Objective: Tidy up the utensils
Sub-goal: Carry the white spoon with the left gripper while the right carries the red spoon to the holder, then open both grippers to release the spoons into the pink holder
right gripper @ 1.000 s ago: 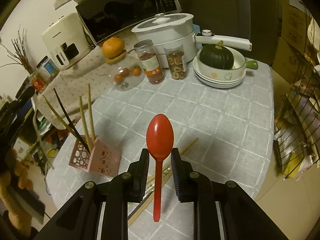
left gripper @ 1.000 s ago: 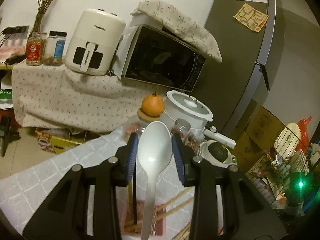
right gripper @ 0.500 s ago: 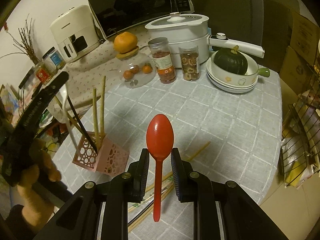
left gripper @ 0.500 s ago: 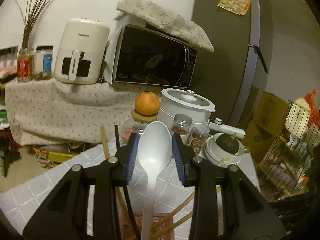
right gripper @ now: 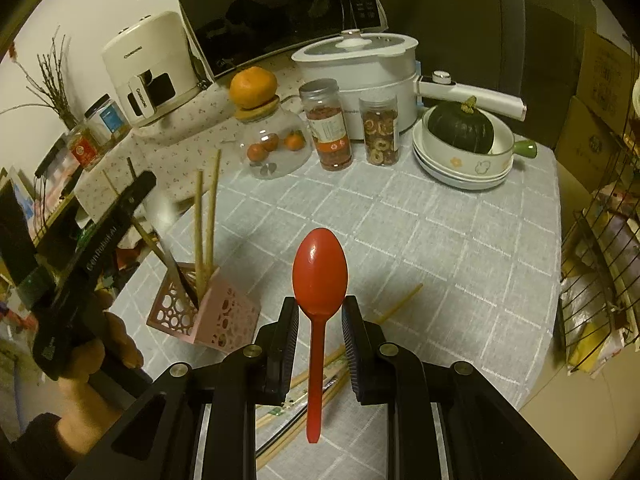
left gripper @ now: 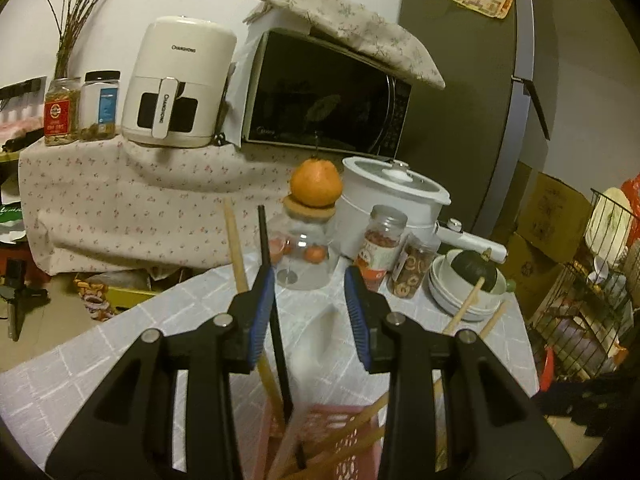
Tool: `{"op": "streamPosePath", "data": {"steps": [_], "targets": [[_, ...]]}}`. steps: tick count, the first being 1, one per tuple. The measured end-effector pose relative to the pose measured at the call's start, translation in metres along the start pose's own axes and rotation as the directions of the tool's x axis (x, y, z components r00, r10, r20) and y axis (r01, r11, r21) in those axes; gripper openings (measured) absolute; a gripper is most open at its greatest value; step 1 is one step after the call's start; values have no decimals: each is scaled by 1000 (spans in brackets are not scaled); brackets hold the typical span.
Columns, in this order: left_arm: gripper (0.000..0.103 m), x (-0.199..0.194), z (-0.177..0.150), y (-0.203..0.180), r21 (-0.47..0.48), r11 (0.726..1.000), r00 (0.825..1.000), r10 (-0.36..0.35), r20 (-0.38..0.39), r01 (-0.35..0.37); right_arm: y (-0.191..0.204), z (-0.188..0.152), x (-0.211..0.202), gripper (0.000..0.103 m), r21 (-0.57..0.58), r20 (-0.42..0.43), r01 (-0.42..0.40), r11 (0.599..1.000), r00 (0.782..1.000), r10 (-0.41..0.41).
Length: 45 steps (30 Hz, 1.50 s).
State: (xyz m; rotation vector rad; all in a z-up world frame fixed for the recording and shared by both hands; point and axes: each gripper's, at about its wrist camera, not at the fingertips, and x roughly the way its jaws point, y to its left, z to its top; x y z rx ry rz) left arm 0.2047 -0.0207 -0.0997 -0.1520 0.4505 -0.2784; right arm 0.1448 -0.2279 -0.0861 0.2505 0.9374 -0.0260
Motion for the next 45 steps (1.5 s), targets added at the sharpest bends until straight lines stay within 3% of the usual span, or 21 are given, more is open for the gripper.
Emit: {"op": "streamPosePath", "data": {"steps": [5, 9, 13, 16, 19, 21, 24, 28, 32, 38, 45], "targets": [[40, -11, 1, -3, 25, 999, 998, -20, -57, 21, 6, 3, -12, 22, 11, 32, -20, 1000, 999, 20], [58, -28, 8, -2, 12, 1000, 994, -7, -105, 8, 15, 7, -26, 22, 14, 79, -42, 999, 996, 41], [66, -43, 13, 8, -28, 999, 981, 31, -192, -37, 26, 14, -44, 22, 30, 151, -91, 995, 985, 86], [73, -51, 12, 16, -36, 994, 951, 85, -296, -100, 36, 19, -53, 22, 32, 211, -136, 990, 969, 126], [73, -63, 6, 25, -9, 971, 877, 212, -431, -239, 49, 24, -58, 22, 11, 285, -172, 985, 945, 162], [74, -73, 2, 31, -17, 967, 857, 217, -468, -255, 57, 26, -60, 22, -9, 339, -191, 981, 923, 183], [79, -89, -8, 40, -31, 964, 842, 216, -494, -266, 67, 27, -57, 22, -26, 382, -193, 981, 905, 188], [80, -95, -21, 54, -103, 958, 831, 174, -528, -266, 78, 25, -46, 22, -52, 423, -145, 988, 893, 153], [80, -89, -28, 58, -151, 957, 812, 118, -572, -246, 83, 22, -30, 22, -46, 424, -108, 993, 898, 118], [80, -85, -26, 59, -163, 958, 811, 101, -576, -235, 83, 18, -12, 22, -33, 402, -87, 996, 911, 93], [80, -86, -26, 66, -184, 955, 807, 83, -585, -231, 92, 8, 0, 23, -96, 359, -63, 993, 929, 94]]}}
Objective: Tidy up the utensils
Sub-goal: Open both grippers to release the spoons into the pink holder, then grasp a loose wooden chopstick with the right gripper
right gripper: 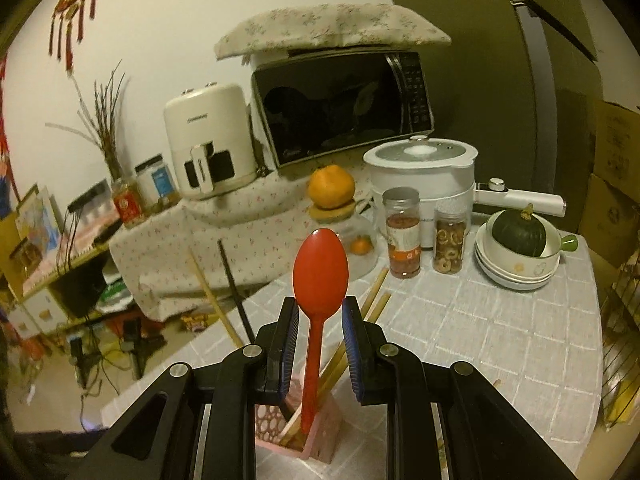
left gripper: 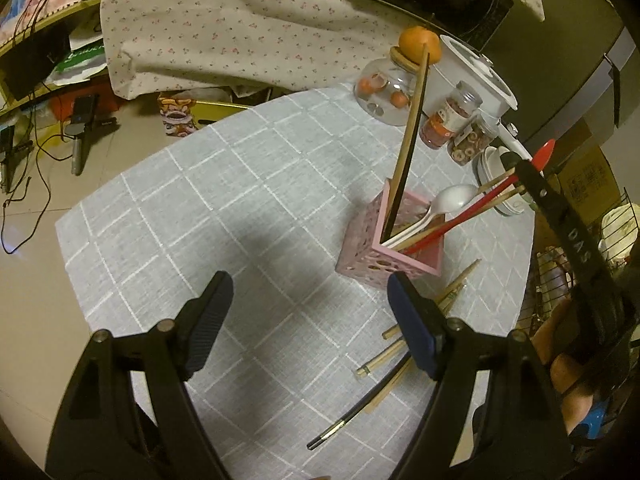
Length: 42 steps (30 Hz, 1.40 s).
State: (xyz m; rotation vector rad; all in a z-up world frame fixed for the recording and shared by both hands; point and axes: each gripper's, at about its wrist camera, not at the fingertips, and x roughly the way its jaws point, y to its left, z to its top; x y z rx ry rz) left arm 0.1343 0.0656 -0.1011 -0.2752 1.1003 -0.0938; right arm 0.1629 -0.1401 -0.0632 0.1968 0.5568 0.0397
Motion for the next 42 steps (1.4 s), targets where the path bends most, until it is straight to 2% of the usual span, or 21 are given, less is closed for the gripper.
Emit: {"op": "streamPosePath", "data": {"steps": [4, 10, 13, 14, 15, 18, 21, 25, 27, 31, 33, 35, 37, 42], "targets": [[80, 4, 1, 3, 4, 1000, 1000, 20, -12, -20, 0, -4, 3, 23, 6, -52, -48, 999, 997, 49], [80, 11, 2, 4, 2, 1000, 999, 14, -43, -14, -8, -8, 4, 24, 50, -126, -87, 995, 988, 93], [80, 14, 1, 3, 17, 999, 998, 31, -57, -30, -13, -5, -5, 40, 75, -135, -115, 991, 983, 124], [81, 15, 0, 3, 20, 999, 998, 32, -63, -31, -16, -3, -10, 49, 83, -136, -129, 988, 981, 139], [82, 17, 0, 2, 21, 999, 997, 31, -69, -30, -18, -2, -13, 50, 86, -137, -133, 987, 980, 144], [83, 19, -2, 1, 31, 999, 996, 29, -84, -27, -26, 1, -24, 50, 88, -156, -114, 990, 980, 127], [83, 19, -6, -2, 55, 998, 995, 38, -88, -33, -39, -1, -31, 51, 69, -204, -61, 996, 976, 74], [84, 20, -10, -10, 108, 993, 995, 51, -88, -41, -59, -11, -30, 52, 59, -276, 5, 998, 961, 11], [84, 22, -13, -12, 123, 991, 994, 58, -93, -47, -71, -19, -25, 52, 64, -322, 44, 997, 946, -21], [84, 27, -17, -16, 144, 988, 992, 63, -111, -47, -93, -39, -9, 52, 92, -451, 126, 988, 890, -72], [84, 29, -19, -17, 146, 988, 991, 57, -121, -39, -101, -50, -1, 52, 98, -517, 164, 982, 851, -91], [84, 31, -21, -19, 147, 989, 990, 47, -133, -27, -110, -64, 10, 52, 100, -591, 202, 974, 800, -105], [84, 33, -23, -21, 156, 988, 989, 45, -144, -22, -117, -75, 19, 52, 107, -642, 226, 968, 759, -107], [84, 38, -24, -24, 167, 986, 985, 51, -164, -23, -126, -96, 36, 52, 125, -698, 251, 960, 710, -95]]}}
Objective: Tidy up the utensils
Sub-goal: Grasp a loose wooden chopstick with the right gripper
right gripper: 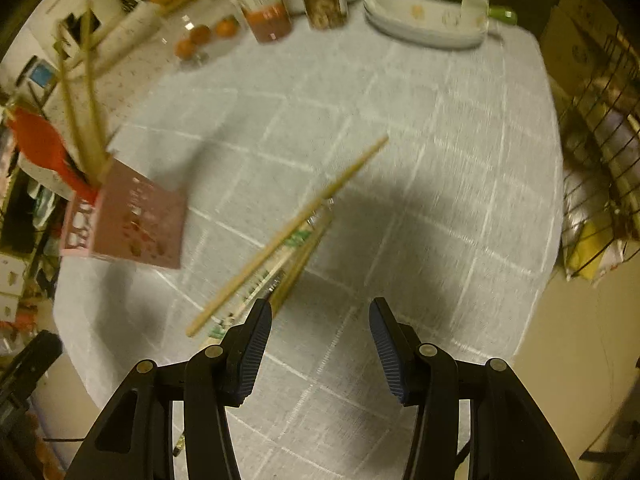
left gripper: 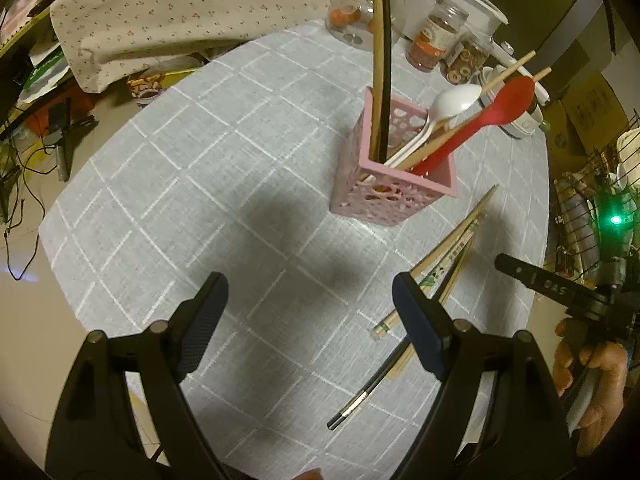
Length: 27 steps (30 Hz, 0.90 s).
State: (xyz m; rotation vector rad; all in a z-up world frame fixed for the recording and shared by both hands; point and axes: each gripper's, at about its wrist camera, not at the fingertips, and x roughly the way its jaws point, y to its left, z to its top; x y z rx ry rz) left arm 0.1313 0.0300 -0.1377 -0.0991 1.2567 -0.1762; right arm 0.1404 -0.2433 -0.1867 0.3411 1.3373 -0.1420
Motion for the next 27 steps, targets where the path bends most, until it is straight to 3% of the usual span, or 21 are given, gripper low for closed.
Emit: {"op": "streamPosePath", "data": {"steps": [3, 11, 20, 23, 27], "targets": [[84, 1, 0, -1, 1, 1000, 1000, -6, -4, 6, 2, -1, 14, 49, 9, -35, -11, 1000, 999, 11], [84, 3, 0, -1, -2, 1000, 1000, -8, -17, 8, 9, 10, 31, 27, 59, -39, -42, 997, 998, 44], [84, 5, 1, 5, -13, 1000, 1000, -2, -25, 2, 17, 18, 46, 24, 67, -28, -1, 998, 1000, 3], [84, 5, 0, 4, -2, 1000, 1000, 4, -23, -4, 18, 19, 43, 23, 62, -26, 46, 997, 999, -45], [84, 5, -2, 2, 33, 999, 1000, 20, -20, -19, 7, 18, 44, 12, 92, -56, 72, 993, 996, -67]]}}
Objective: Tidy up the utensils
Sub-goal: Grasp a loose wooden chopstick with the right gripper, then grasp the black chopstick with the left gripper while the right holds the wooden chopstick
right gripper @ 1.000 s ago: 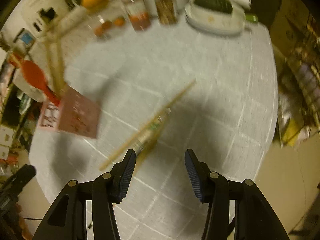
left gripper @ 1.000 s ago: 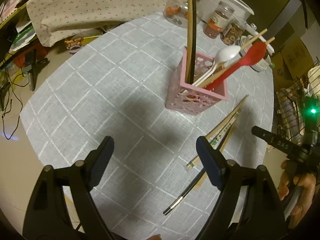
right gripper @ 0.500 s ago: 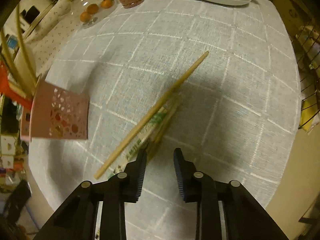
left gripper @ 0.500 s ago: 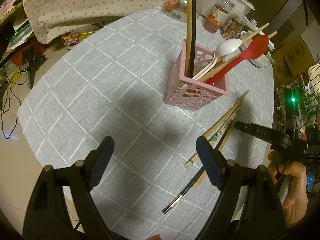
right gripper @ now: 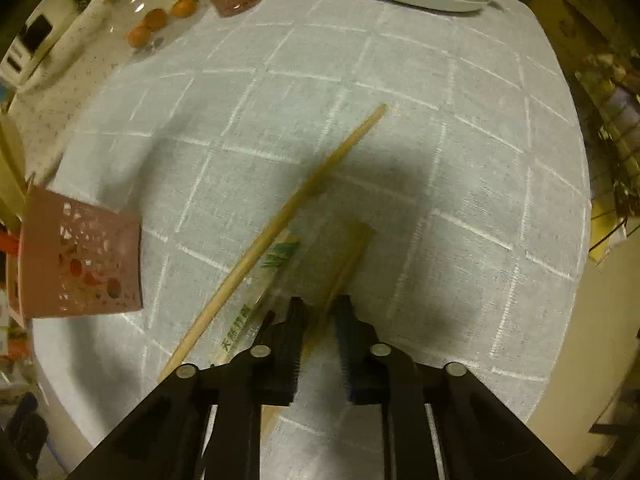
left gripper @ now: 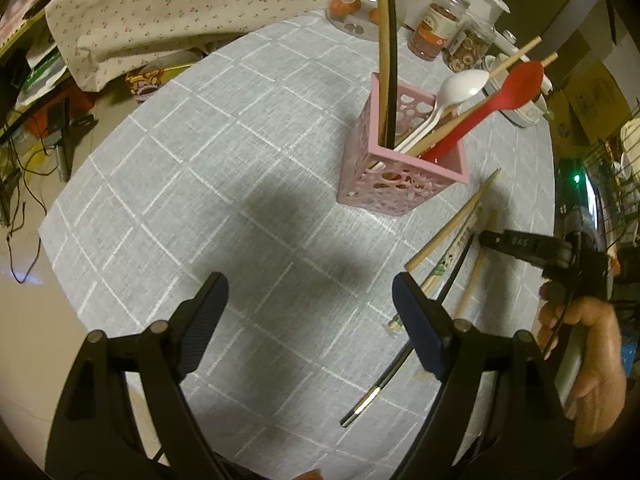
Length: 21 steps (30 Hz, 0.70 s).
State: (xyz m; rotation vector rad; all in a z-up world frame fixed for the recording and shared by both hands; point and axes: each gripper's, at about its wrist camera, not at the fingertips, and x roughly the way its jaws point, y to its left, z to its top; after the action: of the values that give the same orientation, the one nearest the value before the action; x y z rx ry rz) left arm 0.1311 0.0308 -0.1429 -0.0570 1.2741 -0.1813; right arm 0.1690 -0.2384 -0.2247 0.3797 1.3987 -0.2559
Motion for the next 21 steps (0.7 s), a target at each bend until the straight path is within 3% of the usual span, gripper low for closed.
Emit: {"op": "streamPosePath", "data": {"steps": [5, 10, 21], "targets": [[84, -1, -1, -6, 47, 999, 1000, -2, -2, 2, 2, -9, -2, 9, -99, -18, 23, 995, 1000, -25], [84, -1, -5, -19, 106, 993, 999, -39, -22, 41, -11, -21, -12, 8, -83, -34, -66, 994, 997, 63], [81, 8, -15, -64, 235, 964, 992, -118, -54, 128, -51, -46, -68, 9, -99, 32, -169, 981, 984, 173]]}}
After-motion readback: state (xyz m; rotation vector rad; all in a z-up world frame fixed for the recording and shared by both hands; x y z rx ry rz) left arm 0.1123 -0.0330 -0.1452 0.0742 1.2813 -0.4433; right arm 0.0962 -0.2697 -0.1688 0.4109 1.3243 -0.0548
